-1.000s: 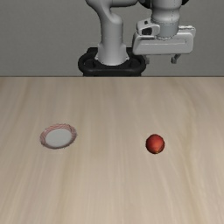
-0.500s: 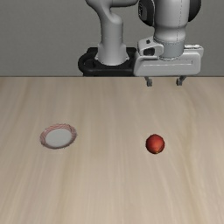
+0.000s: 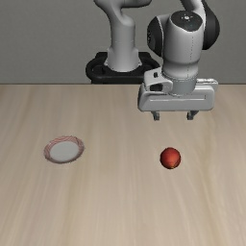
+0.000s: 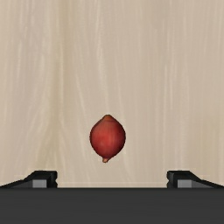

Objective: Pick the onion and place it on the plate

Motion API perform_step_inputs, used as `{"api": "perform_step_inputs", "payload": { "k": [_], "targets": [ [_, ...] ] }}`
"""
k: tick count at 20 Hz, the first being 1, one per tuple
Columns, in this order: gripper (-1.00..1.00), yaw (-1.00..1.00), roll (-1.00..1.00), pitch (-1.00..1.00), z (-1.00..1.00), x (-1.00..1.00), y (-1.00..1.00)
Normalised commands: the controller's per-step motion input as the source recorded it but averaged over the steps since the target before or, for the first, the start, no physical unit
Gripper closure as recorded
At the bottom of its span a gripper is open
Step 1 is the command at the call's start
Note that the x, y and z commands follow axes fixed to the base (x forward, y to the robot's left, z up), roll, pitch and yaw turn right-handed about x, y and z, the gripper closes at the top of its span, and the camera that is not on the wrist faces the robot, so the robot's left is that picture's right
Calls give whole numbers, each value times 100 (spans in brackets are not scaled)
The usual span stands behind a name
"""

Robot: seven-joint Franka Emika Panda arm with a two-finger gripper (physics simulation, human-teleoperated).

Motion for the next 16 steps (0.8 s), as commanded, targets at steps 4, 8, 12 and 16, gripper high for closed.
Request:
{"api": "perform_step_inputs", "payload": {
  "k": [4, 8, 12, 16],
  "targets": [
    [-100, 0, 0, 0, -100, 0, 0],
    [-100, 0, 0, 0, -100, 0, 0],
    [-100, 0, 0, 0, -100, 0, 0],
    [100, 0, 0, 0, -50, 0, 0]
  ]
}}
